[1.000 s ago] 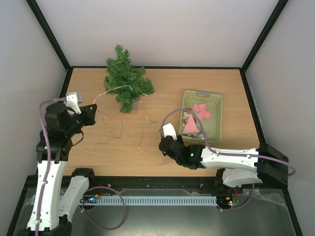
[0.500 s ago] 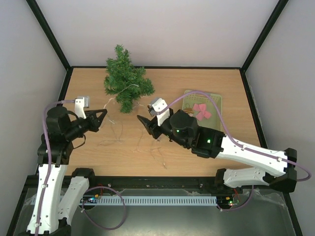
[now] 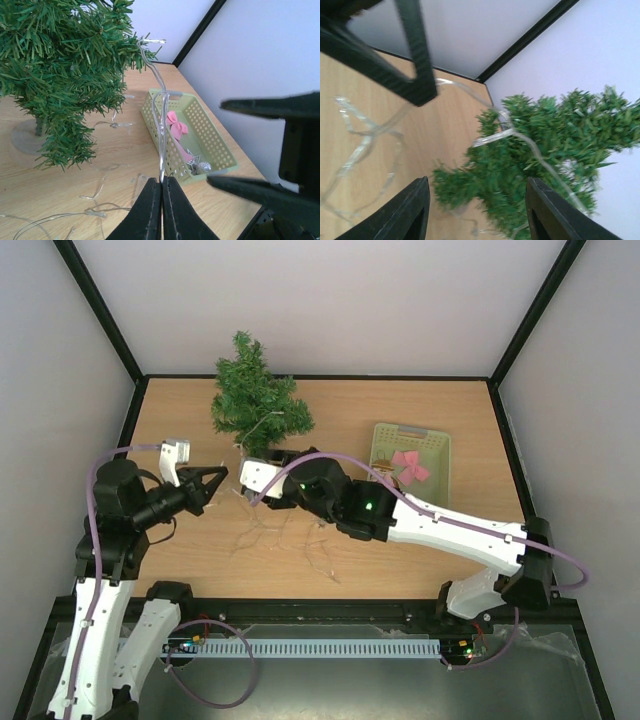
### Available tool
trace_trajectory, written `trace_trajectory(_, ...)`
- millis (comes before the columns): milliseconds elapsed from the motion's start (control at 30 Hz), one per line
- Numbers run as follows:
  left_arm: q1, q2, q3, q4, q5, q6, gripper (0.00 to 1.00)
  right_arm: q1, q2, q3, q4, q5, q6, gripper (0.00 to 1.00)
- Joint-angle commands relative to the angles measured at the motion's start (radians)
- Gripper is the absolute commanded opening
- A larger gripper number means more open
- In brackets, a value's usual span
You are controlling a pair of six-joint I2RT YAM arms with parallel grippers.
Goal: Decorate the small christmas tree
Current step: Wrap the decoration item around the Christmas tree.
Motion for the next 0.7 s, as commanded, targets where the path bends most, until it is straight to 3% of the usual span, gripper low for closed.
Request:
trace_trajectory(0, -0.014, -0.004, -0.008, 0.019, 0.031, 0.012, 0.02, -0.055, 0.035, 0.096, -0.022, 0.011, -0.184, 0.51)
trace_trajectory(167, -0.021, -0.001, 0.000, 0.018, 0.040, 0.013, 0.02, -0.107, 0.098, 0.151, -0.059, -0.011, -0.291, 0.55)
trace_trajectory(467, -0.033, 0.001, -0.017, 0.036, 0.069, 0.018, 0.02, -0.136, 0.215, 0.246, -0.094, -0.067, -0.414, 0.54)
trace_trajectory(533, -0.040, 0.003, -0.025, 0.041, 0.076, 0.016, 0.02, -0.137, 0.247, 0.287, -0.111, -0.080, -0.424, 0.49)
trace_trajectory(667, -0.045, 0.012, -0.021, 0.025, 0.066, 0.024, 0.02, -0.139, 0.241, 0.270, -0.069, -0.099, -0.422, 0.21)
